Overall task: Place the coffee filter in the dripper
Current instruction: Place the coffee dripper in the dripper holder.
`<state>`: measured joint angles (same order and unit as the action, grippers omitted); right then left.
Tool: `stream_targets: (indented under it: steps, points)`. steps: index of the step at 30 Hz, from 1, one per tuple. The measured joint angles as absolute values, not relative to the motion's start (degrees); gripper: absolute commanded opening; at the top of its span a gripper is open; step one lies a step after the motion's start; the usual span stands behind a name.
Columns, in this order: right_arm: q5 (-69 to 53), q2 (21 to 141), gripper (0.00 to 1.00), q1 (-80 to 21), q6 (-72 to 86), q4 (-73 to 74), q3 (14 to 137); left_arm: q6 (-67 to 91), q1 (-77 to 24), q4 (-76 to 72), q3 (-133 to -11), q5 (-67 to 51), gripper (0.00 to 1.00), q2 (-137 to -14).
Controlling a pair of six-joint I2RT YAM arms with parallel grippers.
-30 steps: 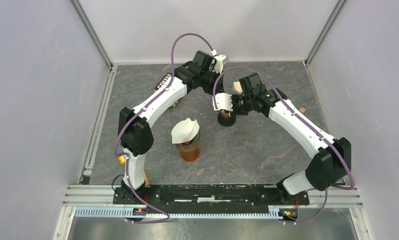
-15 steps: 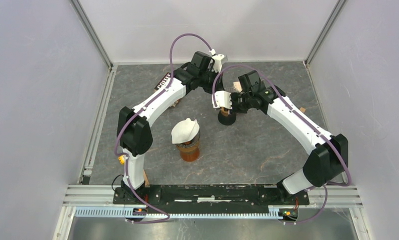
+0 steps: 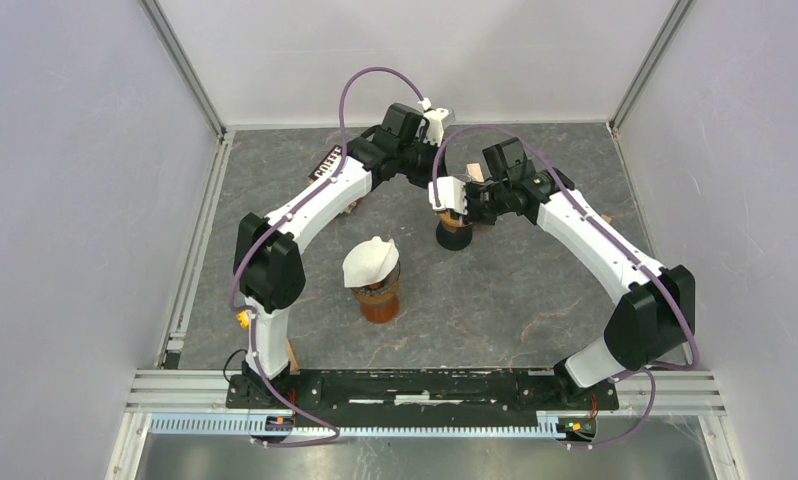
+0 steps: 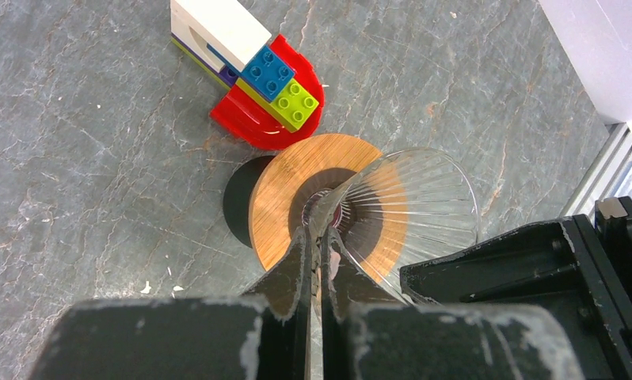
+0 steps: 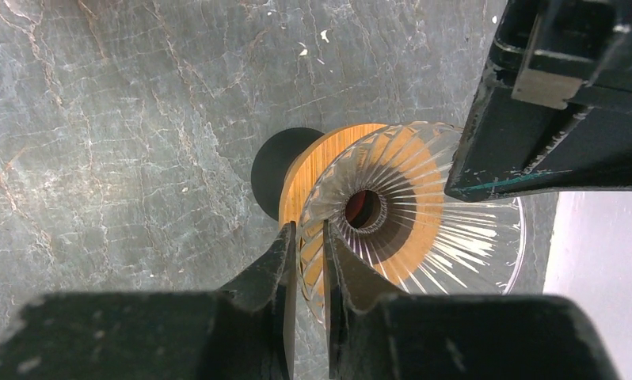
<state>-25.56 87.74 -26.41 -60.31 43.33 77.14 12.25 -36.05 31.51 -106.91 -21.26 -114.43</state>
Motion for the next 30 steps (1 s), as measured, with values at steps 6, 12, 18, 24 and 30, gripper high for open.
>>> stream_targets:
  steps: [6,12,18,24,30]
  points:
    - [-27.2,88.0,0.00,-26.0,-59.9,43.0,77.1,12.1,-36.1,31.2,-106.7,-21.3,0.02,-114.4]
    - [-28.1,88.3,0.00,-25.4,-59.4,41.9,76.2,12.1,-36.1,30.5,-106.1,-21.3,0.02,-114.4]
    - [-28.7,87.8,0.00,-25.4,-58.5,39.6,74.6,11.6,-36.1,28.5,-104.6,-21.5,0.02,-113.9]
    - [-28.9,88.1,0.00,-25.3,-57.1,38.7,74.4,11.2,-36.1,27.9,-104.4,-21.5,0.02,-114.0]
    - [-28.9,88.8,0.01,-25.0,-55.3,38.3,75.2,10.4,-36.0,26.9,-104.7,-21.4,0.02,-114.5]
